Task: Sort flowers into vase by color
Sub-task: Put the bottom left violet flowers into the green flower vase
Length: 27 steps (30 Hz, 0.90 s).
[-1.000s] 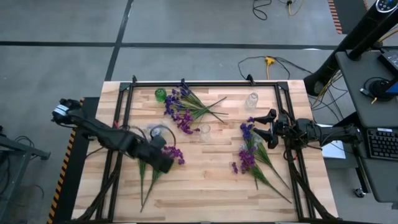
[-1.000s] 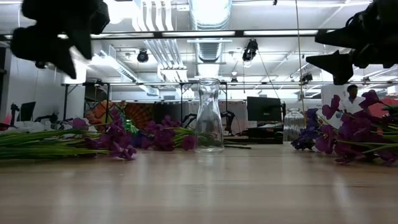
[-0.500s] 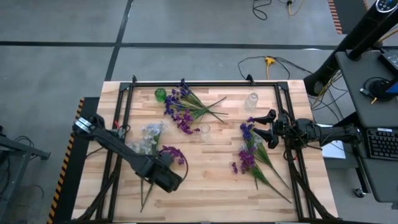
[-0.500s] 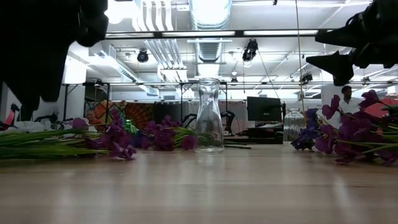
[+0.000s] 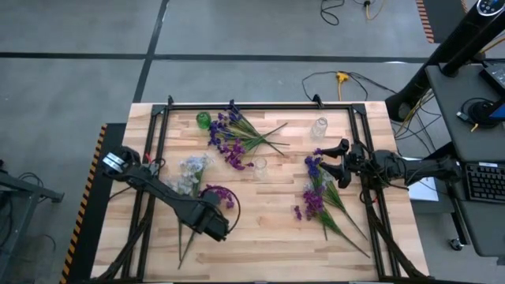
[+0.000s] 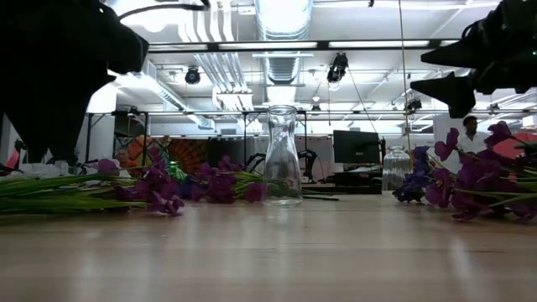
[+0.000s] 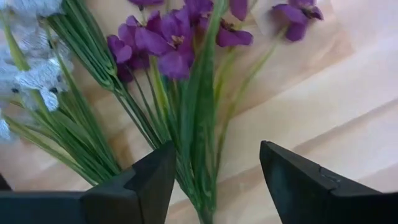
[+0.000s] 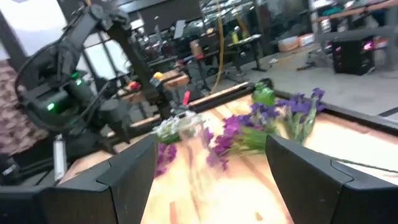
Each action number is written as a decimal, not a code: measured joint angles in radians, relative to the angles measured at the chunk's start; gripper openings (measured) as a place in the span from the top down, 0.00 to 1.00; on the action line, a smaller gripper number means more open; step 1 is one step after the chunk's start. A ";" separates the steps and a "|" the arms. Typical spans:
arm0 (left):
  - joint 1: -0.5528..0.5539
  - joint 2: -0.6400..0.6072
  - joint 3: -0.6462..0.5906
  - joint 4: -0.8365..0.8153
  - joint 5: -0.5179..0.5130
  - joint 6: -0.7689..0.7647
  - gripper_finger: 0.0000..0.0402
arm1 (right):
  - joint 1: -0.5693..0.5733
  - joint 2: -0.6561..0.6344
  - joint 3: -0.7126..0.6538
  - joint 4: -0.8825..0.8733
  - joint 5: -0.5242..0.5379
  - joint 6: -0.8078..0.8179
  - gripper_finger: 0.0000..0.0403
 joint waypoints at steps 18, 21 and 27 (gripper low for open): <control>0.010 0.041 -0.039 0.043 -0.054 0.058 0.41 | 0.000 0.065 0.063 0.037 -0.050 -0.012 0.29; 0.010 0.062 -0.038 0.044 -0.054 0.061 0.41 | 0.000 0.122 0.120 0.014 -0.051 -0.043 0.29; 0.009 0.086 -0.040 0.048 -0.064 0.064 0.41 | 0.000 0.254 0.211 0.000 -0.030 -0.094 0.29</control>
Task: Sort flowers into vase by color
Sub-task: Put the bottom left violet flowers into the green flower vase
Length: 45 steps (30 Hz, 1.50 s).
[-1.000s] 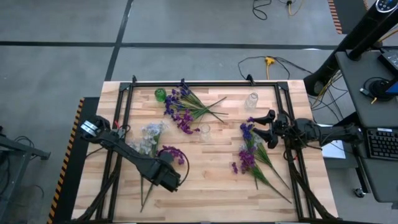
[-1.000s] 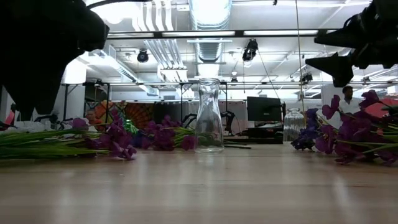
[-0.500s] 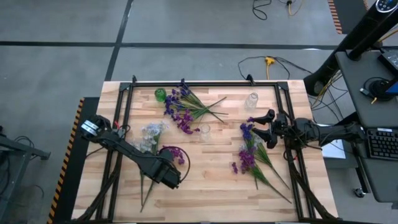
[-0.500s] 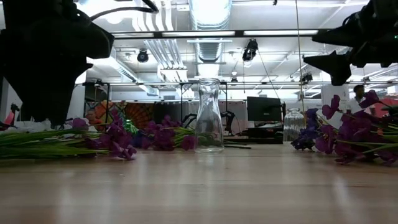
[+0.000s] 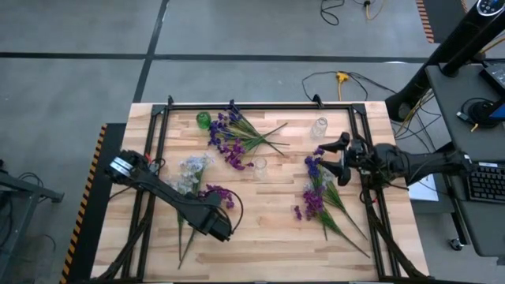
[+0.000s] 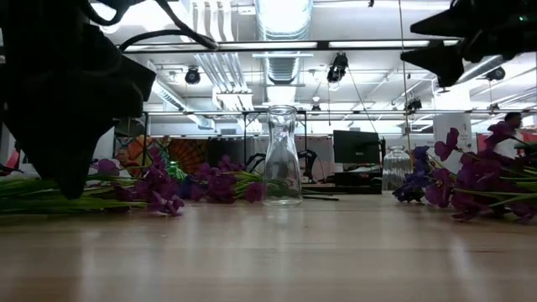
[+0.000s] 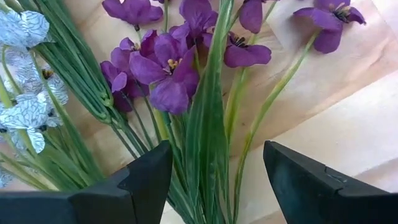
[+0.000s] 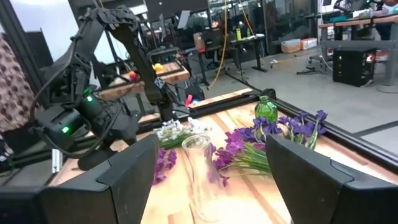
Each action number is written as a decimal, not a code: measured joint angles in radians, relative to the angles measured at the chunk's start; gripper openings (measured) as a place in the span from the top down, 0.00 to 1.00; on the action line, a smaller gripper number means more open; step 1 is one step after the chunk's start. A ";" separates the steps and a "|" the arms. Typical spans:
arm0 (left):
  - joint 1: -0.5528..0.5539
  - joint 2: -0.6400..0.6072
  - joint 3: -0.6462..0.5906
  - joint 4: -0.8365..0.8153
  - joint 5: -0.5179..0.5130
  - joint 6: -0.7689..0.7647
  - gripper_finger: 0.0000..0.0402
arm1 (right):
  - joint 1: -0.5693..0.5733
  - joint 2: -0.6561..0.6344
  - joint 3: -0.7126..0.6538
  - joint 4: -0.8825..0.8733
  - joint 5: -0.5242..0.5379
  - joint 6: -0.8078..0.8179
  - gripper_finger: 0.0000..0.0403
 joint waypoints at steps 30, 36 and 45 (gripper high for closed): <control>-0.002 0.061 0.026 -0.048 -0.010 0.016 0.98 | 0.000 0.065 0.035 -0.003 -0.004 -0.019 0.37; -0.002 0.052 0.130 -0.224 -0.010 0.022 0.97 | 0.000 0.065 0.035 -0.008 -0.004 -0.019 0.37; -0.009 -0.032 0.315 -0.288 -0.148 0.173 0.99 | 0.000 0.065 0.035 -0.010 -0.008 -0.019 0.37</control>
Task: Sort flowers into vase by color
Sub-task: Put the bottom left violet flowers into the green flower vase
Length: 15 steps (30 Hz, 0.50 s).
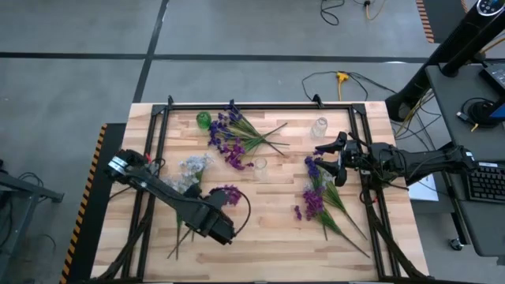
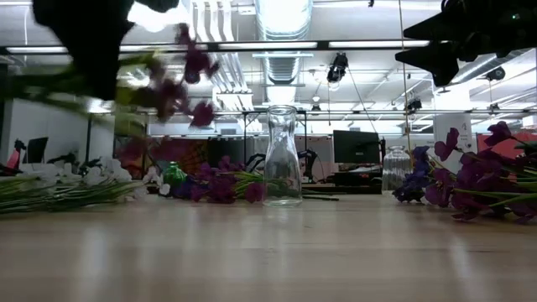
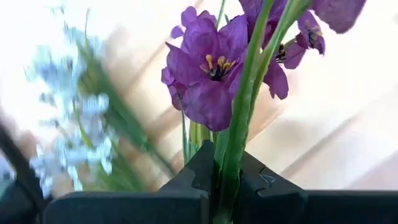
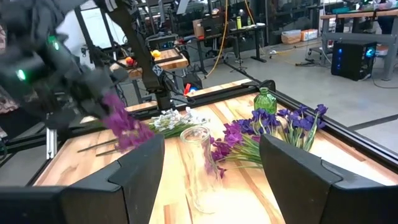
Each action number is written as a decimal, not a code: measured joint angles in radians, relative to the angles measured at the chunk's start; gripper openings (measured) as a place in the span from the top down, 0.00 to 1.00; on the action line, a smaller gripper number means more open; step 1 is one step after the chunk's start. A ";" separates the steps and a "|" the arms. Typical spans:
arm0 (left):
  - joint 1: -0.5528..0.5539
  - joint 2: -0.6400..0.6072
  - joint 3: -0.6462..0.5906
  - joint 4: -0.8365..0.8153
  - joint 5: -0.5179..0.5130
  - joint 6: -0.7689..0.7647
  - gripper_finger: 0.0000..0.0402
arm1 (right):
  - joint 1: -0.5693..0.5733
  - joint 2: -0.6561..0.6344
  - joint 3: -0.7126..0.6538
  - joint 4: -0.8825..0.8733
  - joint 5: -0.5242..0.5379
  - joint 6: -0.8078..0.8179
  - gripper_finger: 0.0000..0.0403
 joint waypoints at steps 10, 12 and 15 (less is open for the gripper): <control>-0.005 -0.161 0.034 0.003 -0.220 0.082 0.99 | 0.000 0.000 0.000 -0.013 -0.019 0.001 0.37; -0.006 -0.195 0.032 0.015 -0.281 0.103 0.99 | 0.000 0.000 0.000 -0.022 -0.019 0.001 0.37; -0.006 -0.244 0.031 0.061 -0.381 0.167 0.99 | 0.000 0.000 -0.002 -0.023 -0.023 0.000 0.37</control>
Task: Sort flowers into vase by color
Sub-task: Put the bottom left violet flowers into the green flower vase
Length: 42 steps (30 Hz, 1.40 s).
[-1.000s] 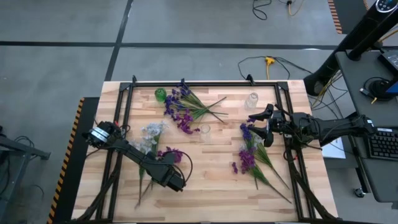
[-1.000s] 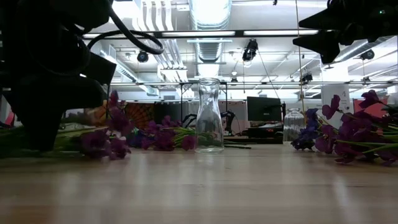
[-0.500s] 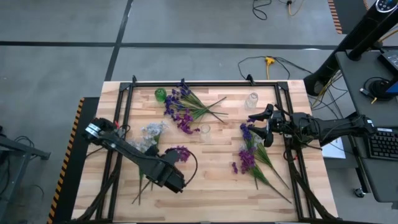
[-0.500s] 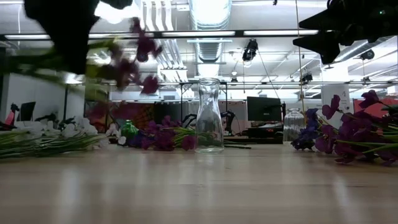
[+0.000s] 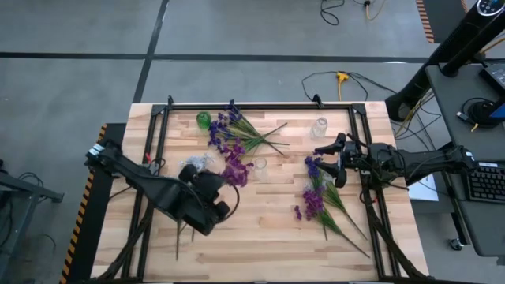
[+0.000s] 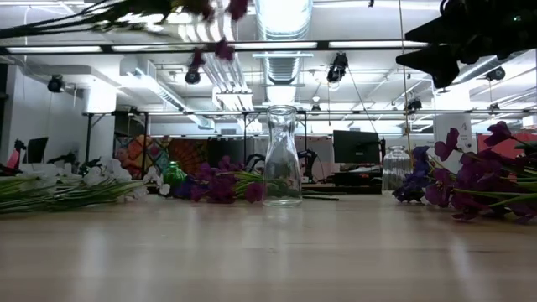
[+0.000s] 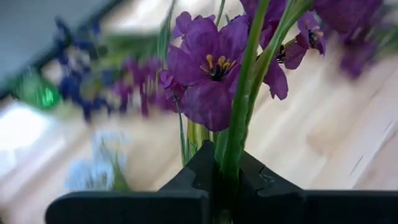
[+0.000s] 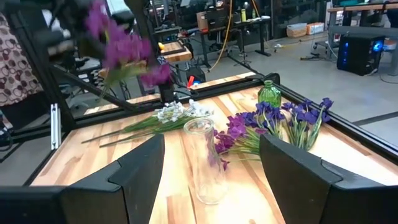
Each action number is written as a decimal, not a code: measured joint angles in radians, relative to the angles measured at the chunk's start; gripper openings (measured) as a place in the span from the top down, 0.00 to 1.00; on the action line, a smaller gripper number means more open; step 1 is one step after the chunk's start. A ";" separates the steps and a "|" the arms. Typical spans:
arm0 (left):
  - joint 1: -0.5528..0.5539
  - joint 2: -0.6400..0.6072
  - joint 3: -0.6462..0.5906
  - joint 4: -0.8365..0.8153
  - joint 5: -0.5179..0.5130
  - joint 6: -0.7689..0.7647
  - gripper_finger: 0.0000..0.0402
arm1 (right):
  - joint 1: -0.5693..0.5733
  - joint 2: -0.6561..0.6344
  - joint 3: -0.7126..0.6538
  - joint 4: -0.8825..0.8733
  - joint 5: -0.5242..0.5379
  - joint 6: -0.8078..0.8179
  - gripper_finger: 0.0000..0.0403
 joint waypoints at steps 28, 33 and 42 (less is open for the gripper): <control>0.425 -0.067 -0.074 1.040 0.380 1.164 0.99 | 0.000 0.038 -0.085 0.115 -0.002 -0.039 0.37; 0.485 -0.077 -0.141 1.135 0.436 1.232 0.99 | 0.000 0.038 -0.085 0.117 0.000 -0.039 0.37; 0.532 -0.179 -0.325 1.280 0.438 1.305 0.99 | 0.000 0.038 -0.085 0.138 0.005 -0.044 0.37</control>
